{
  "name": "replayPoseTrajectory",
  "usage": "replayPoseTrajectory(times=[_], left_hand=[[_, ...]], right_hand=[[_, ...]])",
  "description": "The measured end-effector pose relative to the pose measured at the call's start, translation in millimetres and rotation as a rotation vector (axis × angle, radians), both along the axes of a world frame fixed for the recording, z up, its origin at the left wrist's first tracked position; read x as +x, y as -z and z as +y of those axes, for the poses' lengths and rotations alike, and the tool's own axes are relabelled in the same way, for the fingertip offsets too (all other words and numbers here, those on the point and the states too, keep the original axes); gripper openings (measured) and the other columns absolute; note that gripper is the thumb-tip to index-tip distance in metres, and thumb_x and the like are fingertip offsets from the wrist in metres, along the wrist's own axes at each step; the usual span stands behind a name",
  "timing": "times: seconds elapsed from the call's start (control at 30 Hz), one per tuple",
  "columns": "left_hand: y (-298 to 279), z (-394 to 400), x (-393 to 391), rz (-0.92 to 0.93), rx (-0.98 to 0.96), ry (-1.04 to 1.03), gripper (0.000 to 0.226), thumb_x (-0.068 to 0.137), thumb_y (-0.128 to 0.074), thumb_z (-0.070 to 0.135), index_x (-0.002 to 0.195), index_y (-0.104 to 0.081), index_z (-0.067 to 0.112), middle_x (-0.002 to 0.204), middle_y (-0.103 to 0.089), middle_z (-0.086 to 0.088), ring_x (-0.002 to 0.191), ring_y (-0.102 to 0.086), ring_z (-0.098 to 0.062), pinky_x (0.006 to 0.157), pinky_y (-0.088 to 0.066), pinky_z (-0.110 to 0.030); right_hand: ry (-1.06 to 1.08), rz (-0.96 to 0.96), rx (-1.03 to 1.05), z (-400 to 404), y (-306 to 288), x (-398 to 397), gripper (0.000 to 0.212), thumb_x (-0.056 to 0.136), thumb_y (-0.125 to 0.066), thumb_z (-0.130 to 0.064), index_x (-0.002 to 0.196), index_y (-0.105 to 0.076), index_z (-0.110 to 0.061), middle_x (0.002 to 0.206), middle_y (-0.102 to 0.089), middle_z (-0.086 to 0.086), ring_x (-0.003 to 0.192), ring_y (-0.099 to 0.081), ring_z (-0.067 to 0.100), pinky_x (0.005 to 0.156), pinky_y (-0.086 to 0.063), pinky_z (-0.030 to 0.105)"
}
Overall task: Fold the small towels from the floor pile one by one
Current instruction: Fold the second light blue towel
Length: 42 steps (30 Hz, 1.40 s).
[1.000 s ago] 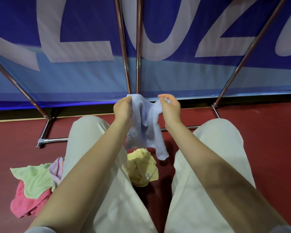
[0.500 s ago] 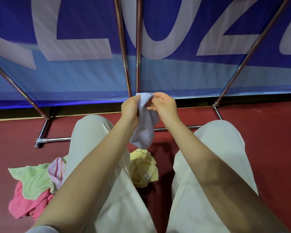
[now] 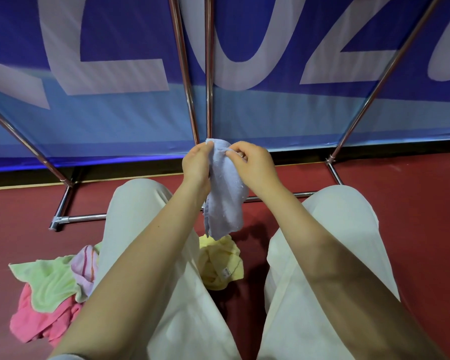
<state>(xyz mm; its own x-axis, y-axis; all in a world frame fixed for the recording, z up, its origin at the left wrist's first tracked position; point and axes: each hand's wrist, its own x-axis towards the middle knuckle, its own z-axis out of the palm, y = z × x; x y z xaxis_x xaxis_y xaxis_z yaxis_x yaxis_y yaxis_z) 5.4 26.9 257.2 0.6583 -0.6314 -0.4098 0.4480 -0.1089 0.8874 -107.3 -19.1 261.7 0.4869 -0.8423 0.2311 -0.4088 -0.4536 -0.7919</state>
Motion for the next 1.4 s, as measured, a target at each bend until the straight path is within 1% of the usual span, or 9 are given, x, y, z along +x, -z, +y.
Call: replayPoseTrajectory(times=[0.1,0.27,0.43,0.63,0.87,0.97,1.07,1.2,1.4], left_hand=[[-1,3,-4,-0.036,-0.008,0.055,0.021,0.085,-0.064,0.021,0.099,-0.075,0.010,0.098,-0.073,-0.009,0.089,-0.065,-0.018,0.076,-0.053,-0.028],[-8,4,-14,-0.084,-0.041,0.171,0.010,0.083,-0.066,0.014,0.082,-0.076,0.016,0.070,-0.070,0.007,0.066,-0.061,-0.003,0.052,-0.046,-0.012],[-8,4,-15,-0.192,-0.038,0.309,0.017,0.080,-0.066,0.019,0.093,-0.076,0.015,0.083,-0.072,0.005,0.077,-0.064,-0.004,0.060,-0.046,-0.016],[-7,4,-20,-0.301,-0.018,0.331,0.019,0.087,-0.059,0.027,0.092,-0.076,0.019,0.073,-0.067,0.006,0.068,-0.059,-0.004,0.053,-0.043,-0.017],[-7,6,-23,-0.216,-0.096,0.253,0.022,0.092,-0.056,0.022,0.082,-0.071,0.010,0.061,-0.059,0.006,0.058,-0.052,-0.006,0.054,-0.040,-0.019],[-4,7,-20,-0.268,-0.149,0.320,0.026,0.088,-0.061,0.036,0.091,-0.074,0.013,0.082,-0.072,0.001,0.083,-0.067,-0.016,0.074,-0.052,-0.026],[-2,10,-21,-0.341,-0.156,0.335,0.016,0.086,-0.065,0.031,0.094,-0.074,0.019,0.099,-0.074,-0.006,0.105,-0.067,-0.023,0.093,-0.052,-0.038],[-3,14,-16,-0.361,-0.123,0.252,0.014,0.086,-0.060,0.027,0.084,-0.071,0.019,0.091,-0.071,-0.003,0.090,-0.062,-0.015,0.084,-0.048,-0.032],[-9,17,6,-0.335,-0.150,0.082,0.015,0.085,-0.060,0.032,0.078,-0.063,0.019,0.082,-0.060,0.001,0.081,-0.049,-0.013,0.075,-0.040,-0.027]], right_hand=[[-0.020,-0.051,0.044,3,-3,0,0.012,0.092,-0.059,-0.020,0.088,-0.068,-0.012,0.065,-0.053,-0.015,0.062,-0.047,0.003,0.061,-0.036,0.017],[0.041,-0.127,0.131,4,-7,-2,0.013,0.091,-0.059,-0.020,0.080,-0.063,-0.015,0.067,-0.054,-0.003,0.061,-0.045,0.005,0.063,-0.039,0.020],[0.133,-0.180,0.165,2,-6,-1,0.013,0.089,-0.062,-0.025,0.081,-0.059,-0.015,0.066,-0.056,-0.001,0.062,-0.049,0.008,0.066,-0.043,0.027],[0.208,-0.262,0.200,1,-3,0,0.011,0.089,-0.061,-0.020,0.083,-0.055,-0.015,0.068,-0.055,-0.006,0.065,-0.052,0.009,0.066,-0.043,0.027],[0.207,-0.314,0.286,-2,-9,-2,0.019,0.088,-0.063,-0.016,0.078,-0.047,-0.021,0.063,-0.054,-0.004,0.057,-0.048,0.008,0.059,-0.040,0.022],[0.193,-0.309,0.318,-6,-10,-6,0.021,0.087,-0.063,-0.015,0.074,-0.048,-0.022,0.062,-0.054,-0.004,0.057,-0.049,0.009,0.062,-0.040,0.026],[0.180,-0.314,0.348,-5,-11,-10,0.020,0.087,-0.063,-0.015,0.074,-0.050,-0.021,0.062,-0.056,-0.006,0.056,-0.050,0.005,0.061,-0.041,0.023],[0.069,-0.293,0.369,4,-13,-9,0.014,0.088,-0.063,-0.013,0.079,-0.053,-0.019,0.062,-0.055,-0.008,0.052,-0.047,-0.002,0.054,-0.038,0.012],[-0.006,-0.158,0.283,12,-3,-12,0.011,0.085,-0.064,-0.011,0.085,-0.057,-0.019,0.060,-0.052,-0.004,0.055,-0.044,0.005,0.061,-0.040,0.018]])
